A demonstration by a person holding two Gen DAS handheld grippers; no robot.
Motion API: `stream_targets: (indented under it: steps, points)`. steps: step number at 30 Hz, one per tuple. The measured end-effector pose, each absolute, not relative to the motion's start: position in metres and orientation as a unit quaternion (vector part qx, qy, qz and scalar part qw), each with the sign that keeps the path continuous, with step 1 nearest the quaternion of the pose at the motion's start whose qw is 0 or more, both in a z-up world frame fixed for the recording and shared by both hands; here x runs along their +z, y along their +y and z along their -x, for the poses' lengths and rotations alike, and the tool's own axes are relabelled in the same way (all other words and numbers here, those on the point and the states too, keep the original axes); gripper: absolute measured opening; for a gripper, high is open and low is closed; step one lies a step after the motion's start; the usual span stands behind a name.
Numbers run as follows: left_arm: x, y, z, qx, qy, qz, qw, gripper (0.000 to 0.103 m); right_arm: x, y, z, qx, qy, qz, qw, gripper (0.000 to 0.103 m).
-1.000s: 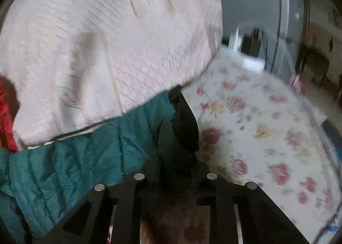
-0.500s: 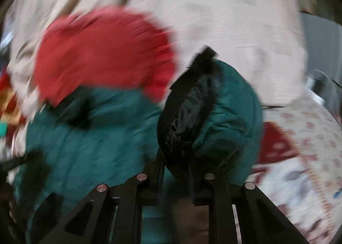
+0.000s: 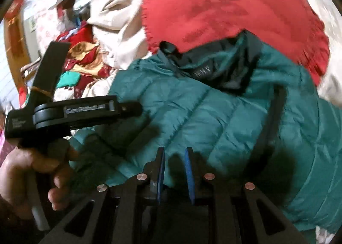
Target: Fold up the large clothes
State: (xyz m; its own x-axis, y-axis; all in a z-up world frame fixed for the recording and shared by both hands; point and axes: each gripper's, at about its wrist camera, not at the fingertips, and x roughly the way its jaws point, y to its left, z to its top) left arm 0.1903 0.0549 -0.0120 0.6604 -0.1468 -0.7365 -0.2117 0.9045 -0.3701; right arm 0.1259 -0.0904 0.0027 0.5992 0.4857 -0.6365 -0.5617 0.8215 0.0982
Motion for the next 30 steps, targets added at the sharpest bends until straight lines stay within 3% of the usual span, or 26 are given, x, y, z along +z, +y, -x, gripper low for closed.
stream_targets:
  steps: [5, 10, 11, 12, 14, 18, 19, 20, 21, 24, 30]
  points:
    - [-0.007, 0.042, -0.191, -0.014, 0.408, 0.214, 0.887, 0.073, 0.023, -0.117, -0.117, 0.255, 0.328, 0.045, 0.908, 0.019]
    - [-0.004, 0.023, -0.192, -0.052, 0.408, 0.201, 0.889, 0.073, 0.044, -0.155, -0.093, 0.159, 0.305, 0.078, 0.936, 0.066]
    - [-0.005, 0.021, -0.192, -0.054, 0.409, 0.2, 0.889, 0.073, 0.048, -0.16, -0.089, 0.133, 0.283, 0.1, 0.945, 0.084]
    - [-0.007, 0.019, -0.192, -0.056, 0.41, 0.2, 0.888, 0.073, 0.049, -0.162, -0.087, 0.119, 0.269, 0.115, 0.949, 0.091]
    - [-0.007, 0.018, -0.192, -0.056, 0.414, 0.199, 0.887, 0.073, 0.044, -0.158, -0.093, 0.11, 0.261, 0.164, 0.945, 0.091]
    - [-0.009, 0.026, -0.193, -0.045, 0.414, 0.206, 0.886, 0.073, 0.006, -0.156, -0.133, 0.076, 0.341, 0.22, 0.911, 0.091]
    - [-0.01, 0.029, -0.193, -0.041, 0.415, 0.209, 0.885, 0.074, -0.005, -0.161, -0.144, 0.07, 0.372, 0.206, 0.902, 0.091]
    - [-0.011, 0.031, -0.194, -0.036, 0.416, 0.211, 0.884, 0.073, -0.01, -0.168, -0.151, 0.077, 0.39, 0.185, 0.899, 0.077]
    - [-0.012, 0.034, -0.194, -0.03, 0.417, 0.212, 0.883, 0.073, -0.009, -0.171, -0.151, 0.083, 0.39, 0.173, 0.9, 0.046]
    - [-0.012, 0.043, -0.191, -0.017, 0.414, 0.218, 0.883, 0.073, 0.004, -0.176, -0.151, 0.103, 0.389, 0.133, 0.906, 0.019]
    - [-0.002, 0.065, -0.181, 0.01, 0.379, 0.248, 0.891, 0.073, 0.043, -0.151, -0.124, 0.168, 0.312, 0.09, 0.931, 0.017]
